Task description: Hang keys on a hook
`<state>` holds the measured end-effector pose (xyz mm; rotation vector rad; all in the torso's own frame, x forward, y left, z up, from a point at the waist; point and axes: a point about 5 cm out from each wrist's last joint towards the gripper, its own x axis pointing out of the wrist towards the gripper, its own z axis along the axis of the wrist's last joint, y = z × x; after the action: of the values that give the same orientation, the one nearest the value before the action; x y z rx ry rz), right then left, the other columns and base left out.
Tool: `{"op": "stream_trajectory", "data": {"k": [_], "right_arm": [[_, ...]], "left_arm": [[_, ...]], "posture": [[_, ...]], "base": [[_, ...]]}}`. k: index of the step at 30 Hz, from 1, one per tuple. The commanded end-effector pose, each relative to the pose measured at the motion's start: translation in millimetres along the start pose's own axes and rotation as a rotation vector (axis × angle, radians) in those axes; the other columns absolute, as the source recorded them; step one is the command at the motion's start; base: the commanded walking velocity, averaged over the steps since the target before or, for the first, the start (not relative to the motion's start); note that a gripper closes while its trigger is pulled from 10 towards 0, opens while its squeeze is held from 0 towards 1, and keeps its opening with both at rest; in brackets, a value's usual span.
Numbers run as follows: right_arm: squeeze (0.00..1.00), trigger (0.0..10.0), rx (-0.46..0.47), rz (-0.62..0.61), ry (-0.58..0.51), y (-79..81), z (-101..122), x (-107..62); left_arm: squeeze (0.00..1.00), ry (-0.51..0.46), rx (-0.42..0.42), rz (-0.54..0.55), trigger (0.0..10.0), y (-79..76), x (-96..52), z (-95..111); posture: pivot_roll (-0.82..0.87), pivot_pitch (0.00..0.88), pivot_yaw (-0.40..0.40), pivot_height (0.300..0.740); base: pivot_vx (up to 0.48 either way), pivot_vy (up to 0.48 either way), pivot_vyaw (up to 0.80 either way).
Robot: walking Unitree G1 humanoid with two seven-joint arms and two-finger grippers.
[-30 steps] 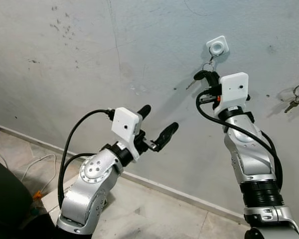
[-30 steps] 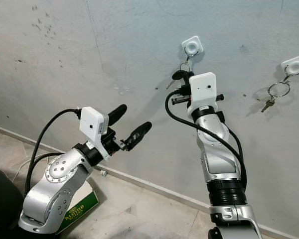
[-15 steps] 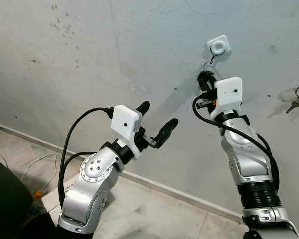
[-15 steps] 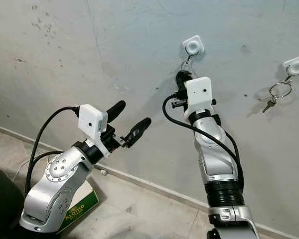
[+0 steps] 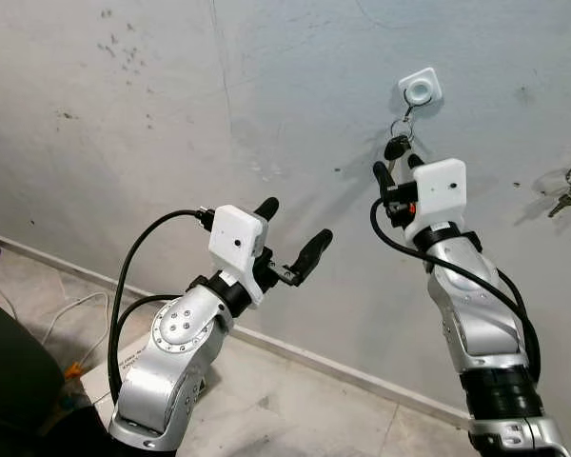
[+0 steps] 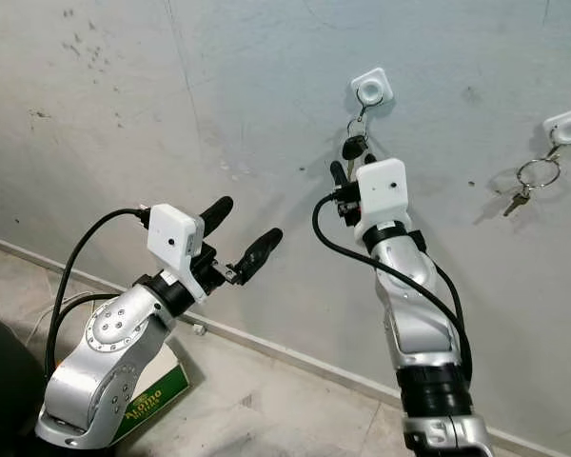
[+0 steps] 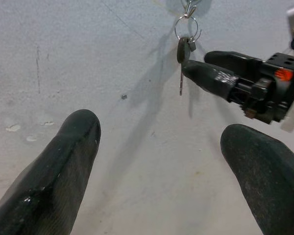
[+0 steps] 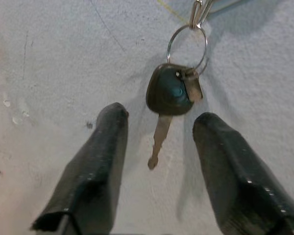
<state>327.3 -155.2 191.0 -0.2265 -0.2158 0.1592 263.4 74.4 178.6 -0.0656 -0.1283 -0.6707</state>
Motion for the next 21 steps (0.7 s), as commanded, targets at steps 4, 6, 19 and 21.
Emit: {"op": "stream_trajectory", "data": {"k": [4,6,19,21], "right_arm": [[1.00,10.0,0.005,0.018,-0.015,4.4,6.9,-10.9],[1.00,10.0,0.006,0.022,-0.011,5.9,6.3,-15.0],[1.00,10.0,-0.059,0.005,0.186,0.2,-28.5,-89.5],[1.00,10.0,-0.049,-0.012,0.235,-3.1,-38.4,-98.5]], "left_arm": [[0.00,0.014,0.016,0.013,10.0,-1.4,-3.6,-3.2],[0.00,0.022,0.020,0.021,10.0,-0.8,-5.0,-4.6],[0.00,0.148,0.051,0.175,10.0,20.0,-42.7,-34.1],[0.00,0.182,0.029,0.215,10.0,24.9,-50.9,-43.0]], "posture": [[0.00,0.037,0.044,0.740],[0.00,0.037,0.044,0.740],[-0.01,0.042,0.042,0.740],[-0.01,0.043,0.044,0.740]], "base": [[0.000,0.000,0.00],[0.000,0.000,0.00],[0.000,0.000,0.00],[0.000,0.000,0.00]]}}
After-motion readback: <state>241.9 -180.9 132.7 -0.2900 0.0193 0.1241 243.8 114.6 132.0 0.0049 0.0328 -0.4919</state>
